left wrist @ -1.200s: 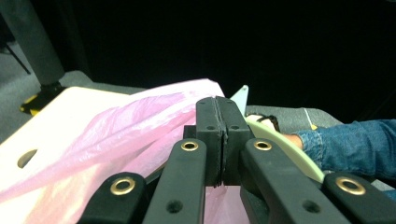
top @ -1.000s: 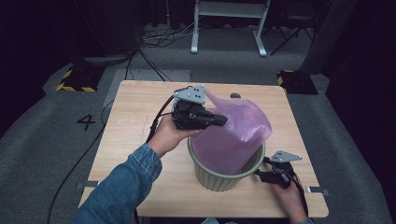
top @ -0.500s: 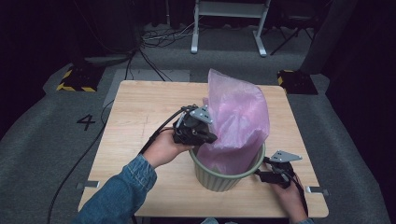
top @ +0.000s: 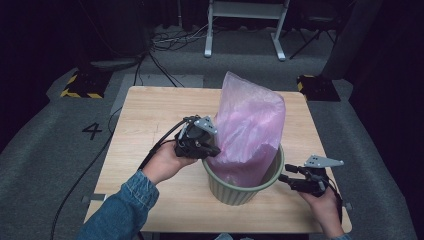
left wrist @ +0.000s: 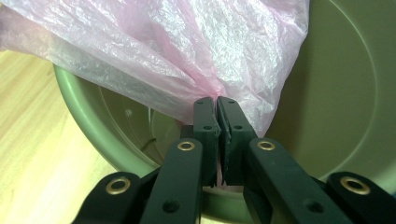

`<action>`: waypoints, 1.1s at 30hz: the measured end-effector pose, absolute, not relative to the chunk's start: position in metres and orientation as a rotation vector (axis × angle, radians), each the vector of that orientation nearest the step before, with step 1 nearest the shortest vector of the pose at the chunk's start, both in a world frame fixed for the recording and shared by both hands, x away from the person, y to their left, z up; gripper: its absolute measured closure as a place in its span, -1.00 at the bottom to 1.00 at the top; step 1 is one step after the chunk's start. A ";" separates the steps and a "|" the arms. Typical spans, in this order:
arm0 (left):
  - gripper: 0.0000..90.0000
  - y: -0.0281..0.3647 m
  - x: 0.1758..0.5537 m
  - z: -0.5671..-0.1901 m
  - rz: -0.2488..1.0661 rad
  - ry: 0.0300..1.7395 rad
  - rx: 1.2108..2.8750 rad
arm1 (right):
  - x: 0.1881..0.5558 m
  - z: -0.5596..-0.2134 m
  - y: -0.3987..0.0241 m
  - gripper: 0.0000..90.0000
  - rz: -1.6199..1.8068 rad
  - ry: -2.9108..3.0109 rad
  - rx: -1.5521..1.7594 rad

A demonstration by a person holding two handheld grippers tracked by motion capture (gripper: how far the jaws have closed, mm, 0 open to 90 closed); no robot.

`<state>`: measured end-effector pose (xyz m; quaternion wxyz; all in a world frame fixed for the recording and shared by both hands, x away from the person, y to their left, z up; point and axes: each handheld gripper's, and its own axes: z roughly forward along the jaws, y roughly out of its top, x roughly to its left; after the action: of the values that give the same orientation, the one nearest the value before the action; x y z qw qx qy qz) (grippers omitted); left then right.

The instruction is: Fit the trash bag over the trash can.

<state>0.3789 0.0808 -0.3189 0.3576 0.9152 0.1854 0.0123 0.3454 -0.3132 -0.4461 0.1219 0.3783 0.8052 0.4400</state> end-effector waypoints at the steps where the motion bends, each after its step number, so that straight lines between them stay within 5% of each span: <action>1: 0.83 0.082 0.379 -0.320 0.013 0.470 2.343 | 0.346 -0.440 -0.314 0.00 1.289 2.348 1.098; 8: 0.00 0.099 0.382 -0.313 -0.034 0.473 2.210 | 0.352 -0.412 -0.320 -0.07 1.332 2.394 1.030; 11: -0.16 0.110 0.386 -0.308 0.008 0.513 2.147 | 0.353 -0.401 -0.320 -0.08 1.325 2.401 1.002; 20: -0.21 0.124 0.422 -0.301 -0.069 0.625 1.982 | 0.373 -0.366 -0.319 -0.12 1.322 2.372 0.977; 23: -0.23 0.116 0.431 -0.302 0.005 0.646 2.005 | 0.380 -0.358 -0.318 -0.13 1.323 2.351 0.974; 33: -0.29 0.088 0.468 -0.322 -0.073 0.729 2.049 | 0.390 -0.352 -0.313 -0.12 1.260 2.341 0.992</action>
<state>0.4685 0.0878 -0.3217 0.4641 0.8340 0.2968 -0.0299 0.3903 -0.3125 -0.3517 0.1513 0.3455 0.8155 0.4389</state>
